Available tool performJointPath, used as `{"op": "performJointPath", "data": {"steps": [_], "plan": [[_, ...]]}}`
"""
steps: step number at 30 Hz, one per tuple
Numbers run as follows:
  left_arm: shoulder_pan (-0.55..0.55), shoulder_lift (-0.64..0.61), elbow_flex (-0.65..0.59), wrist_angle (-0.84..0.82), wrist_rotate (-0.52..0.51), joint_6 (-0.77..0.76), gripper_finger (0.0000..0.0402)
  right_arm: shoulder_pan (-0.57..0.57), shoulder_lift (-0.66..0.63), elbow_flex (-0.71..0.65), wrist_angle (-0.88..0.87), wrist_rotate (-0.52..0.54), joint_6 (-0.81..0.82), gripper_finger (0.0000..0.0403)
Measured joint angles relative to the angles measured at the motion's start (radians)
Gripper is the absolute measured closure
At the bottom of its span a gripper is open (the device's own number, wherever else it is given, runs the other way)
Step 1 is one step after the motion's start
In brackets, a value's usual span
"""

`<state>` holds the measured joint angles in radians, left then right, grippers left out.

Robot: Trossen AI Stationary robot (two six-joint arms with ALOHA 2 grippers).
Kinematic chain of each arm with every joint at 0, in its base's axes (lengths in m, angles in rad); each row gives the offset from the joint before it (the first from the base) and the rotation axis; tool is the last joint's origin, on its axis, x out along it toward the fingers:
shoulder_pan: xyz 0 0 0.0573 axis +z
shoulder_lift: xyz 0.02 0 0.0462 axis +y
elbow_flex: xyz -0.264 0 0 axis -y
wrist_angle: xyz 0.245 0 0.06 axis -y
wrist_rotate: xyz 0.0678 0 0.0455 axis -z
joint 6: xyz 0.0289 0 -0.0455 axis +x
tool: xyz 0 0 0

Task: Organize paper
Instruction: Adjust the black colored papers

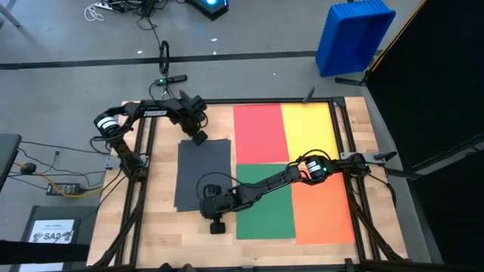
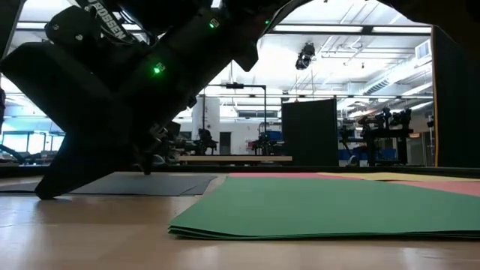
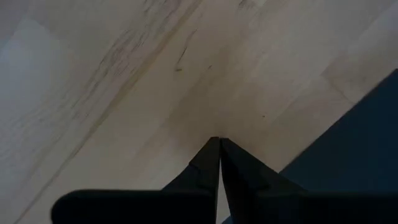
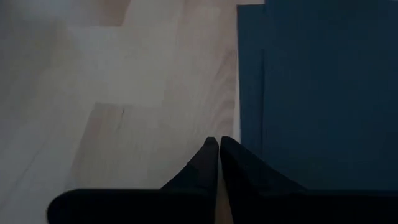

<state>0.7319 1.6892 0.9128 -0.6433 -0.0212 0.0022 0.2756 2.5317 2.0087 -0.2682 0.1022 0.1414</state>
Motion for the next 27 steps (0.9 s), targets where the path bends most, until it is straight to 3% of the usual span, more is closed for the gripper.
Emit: {"op": "performJointPath", "data": {"steps": [12,27], "plan": [[0.000,0.001,-0.001,-0.123,-0.011,0.013,0.0402,-0.002,-0.001,0.000,-0.028,0.093,0.070,0.0403],[-0.021,0.002,-0.004,-0.227,-0.015,-0.003,0.0402,0.003,0.000,-0.002,-0.031,0.107,0.113,0.0403]]}}
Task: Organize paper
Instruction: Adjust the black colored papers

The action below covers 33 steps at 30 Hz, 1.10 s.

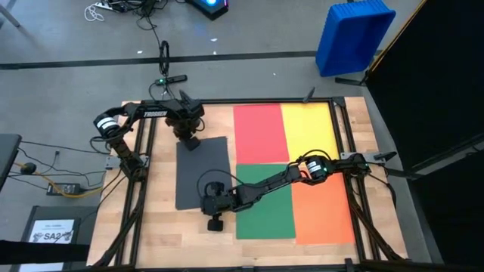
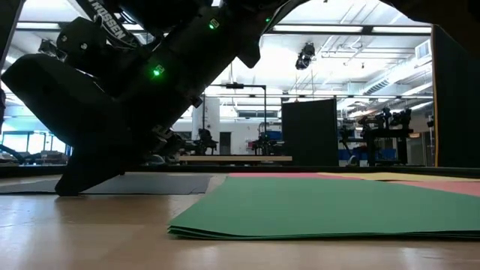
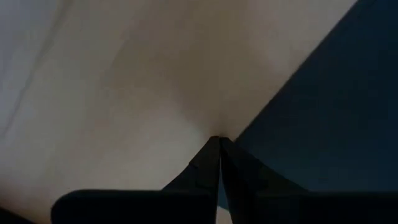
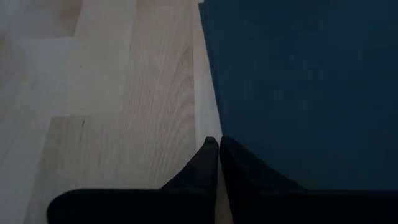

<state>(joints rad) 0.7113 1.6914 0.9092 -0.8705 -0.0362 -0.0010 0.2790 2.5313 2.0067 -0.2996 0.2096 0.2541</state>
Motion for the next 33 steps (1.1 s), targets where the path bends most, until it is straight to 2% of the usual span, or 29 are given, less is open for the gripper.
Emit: {"op": "performJointPath", "data": {"steps": [7,15,23,27,29,31,33], "plan": [[-0.003,-0.037,-0.012,-0.051,-0.007,-0.004,0.0402,0.000,0.001,0.000,0.000,-0.005,0.006,0.0403],[-0.003,-0.098,-0.010,-0.024,-0.098,-0.007,0.0402,0.006,0.002,0.002,0.009,-0.040,0.005,0.0403],[-0.005,-0.173,-0.008,-0.052,-0.109,-0.039,0.0402,0.013,-0.016,0.003,-0.009,-0.073,-0.019,0.0403],[-0.040,-0.272,-0.029,-0.086,-0.110,-0.111,0.0402,0.013,-0.079,0.000,-0.068,-0.075,-0.048,0.0403],[-0.067,-0.346,-0.060,-0.085,-0.108,-0.166,0.0402,-0.001,-0.132,0.001,-0.119,-0.032,-0.069,0.0402],[-0.089,-0.418,-0.104,-0.085,-0.108,-0.231,0.0402,-0.038,-0.170,0.007,-0.163,0.014,-0.080,0.0402],[-0.099,-0.472,-0.153,-0.086,-0.108,-0.291,0.0402,-0.088,-0.181,0.006,-0.212,0.016,-0.090,0.0402]]}}
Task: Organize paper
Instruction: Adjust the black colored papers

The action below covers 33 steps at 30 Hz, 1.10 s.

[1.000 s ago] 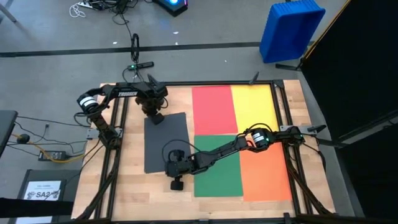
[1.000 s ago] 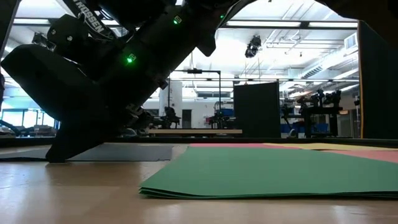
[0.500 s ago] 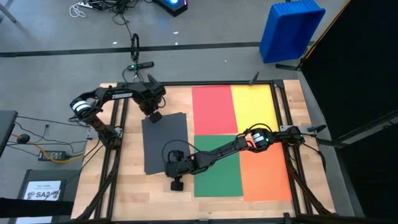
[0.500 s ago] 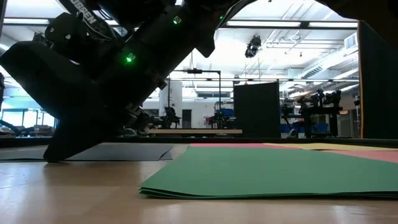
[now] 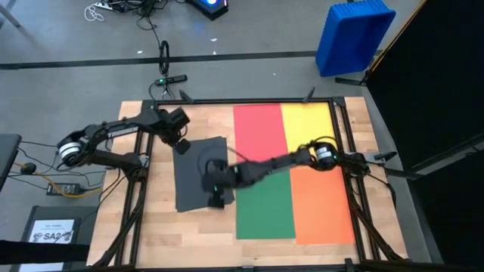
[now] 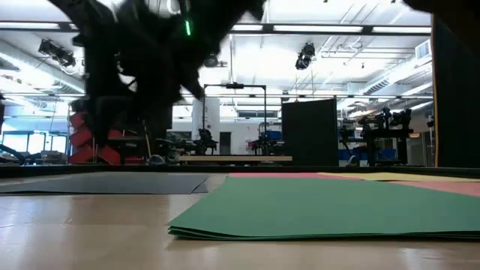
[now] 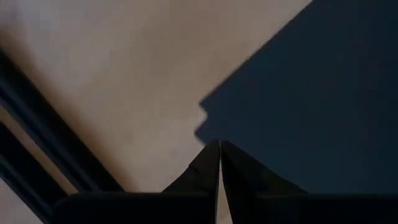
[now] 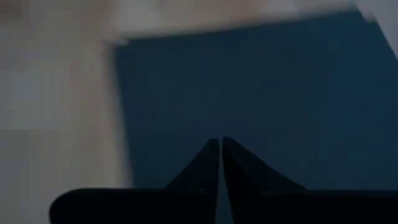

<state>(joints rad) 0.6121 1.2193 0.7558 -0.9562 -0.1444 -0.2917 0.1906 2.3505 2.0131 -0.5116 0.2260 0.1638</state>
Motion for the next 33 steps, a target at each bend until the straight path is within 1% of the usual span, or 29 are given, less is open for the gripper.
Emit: {"op": "performJointPath", "data": {"steps": [3,6,8,12,15,19,24,26,30,33], "plan": [[-0.002,-0.036,-0.073,-0.001,0.034,-0.053,0.0402,-0.079,0.004,-0.006,-0.047,-0.063,-0.005,0.0402],[-0.004,-0.034,-0.121,0.026,0.063,-0.091,0.0402,-0.158,0.000,-0.002,-0.081,-0.106,-0.007,0.0402],[-0.006,-0.034,-0.138,0.057,0.064,-0.112,0.0402,-0.203,0.000,-0.002,-0.113,-0.106,-0.011,0.0402],[-0.006,-0.034,-0.152,0.067,0.060,-0.159,0.0402,-0.277,-0.013,-0.002,-0.128,-0.112,-0.015,0.0402],[-0.006,-0.025,-0.159,0.063,0.059,-0.189,0.0402,-0.311,-0.016,0.000,-0.165,-0.125,-0.019,0.0402],[-0.006,-0.014,-0.177,0.069,0.054,-0.210,0.0402,-0.338,-0.015,-0.037,-0.173,-0.127,-0.027,0.0403],[-0.006,-0.013,-0.209,0.075,0.051,-0.215,0.0402,-0.349,-0.020,-0.144,-0.174,-0.146,-0.018,0.0403],[-0.006,-0.013,-0.223,0.075,0.052,-0.218,0.0402,-0.349,-0.041,-0.195,-0.110,-0.150,-0.007,0.0403],[-0.006,-0.013,-0.250,0.086,0.061,-0.237,0.0402,-0.349,-0.124,-0.308,-0.009,-0.162,0.016,0.0403],[-0.006,-0.015,-0.257,0.097,0.070,-0.238,0.0402,-0.369,-0.169,-0.374,0.057,-0.173,0.020,0.0403]]}}
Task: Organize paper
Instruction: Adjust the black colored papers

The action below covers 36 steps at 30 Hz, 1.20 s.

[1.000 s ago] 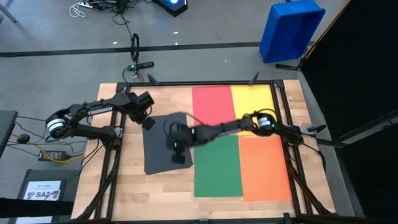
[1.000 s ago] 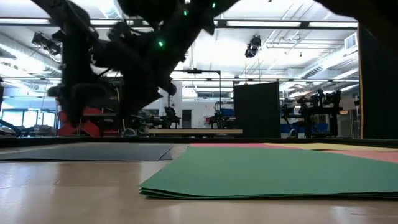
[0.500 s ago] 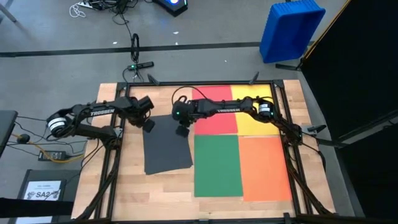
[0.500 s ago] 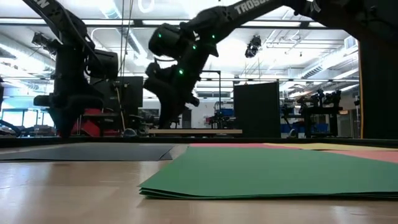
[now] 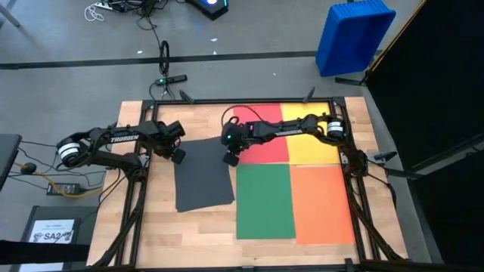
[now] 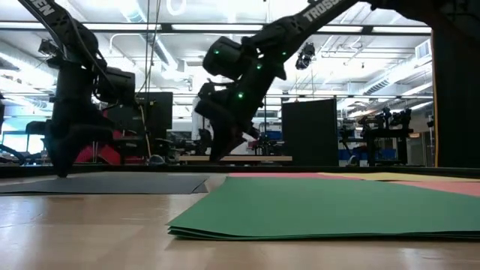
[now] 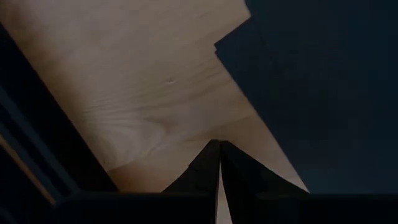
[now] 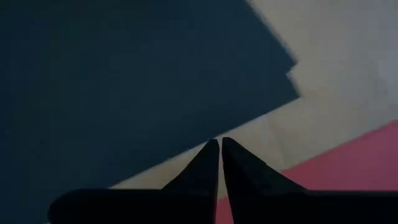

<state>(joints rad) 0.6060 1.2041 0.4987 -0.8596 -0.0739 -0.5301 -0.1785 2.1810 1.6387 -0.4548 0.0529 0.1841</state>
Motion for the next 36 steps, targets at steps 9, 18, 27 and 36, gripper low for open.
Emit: {"op": "performJointPath", "data": {"steps": [9,18,27,36], "plan": [[0.000,0.001,-0.003,0.010,0.015,-0.029,0.0402,-0.033,0.031,-0.027,0.027,-0.010,-0.001,0.0403],[0.000,0.052,0.003,0.025,0.027,-0.030,0.0402,-0.035,0.042,-0.027,0.064,-0.025,0.000,0.0403],[0.000,0.100,0.053,0.009,0.027,-0.017,0.0402,-0.054,0.042,-0.027,0.109,-0.056,-0.002,0.0403],[0.000,0.134,0.062,0.021,0.033,-0.013,0.0402,-0.059,0.043,-0.027,0.117,-0.076,-0.003,0.0403]]}}
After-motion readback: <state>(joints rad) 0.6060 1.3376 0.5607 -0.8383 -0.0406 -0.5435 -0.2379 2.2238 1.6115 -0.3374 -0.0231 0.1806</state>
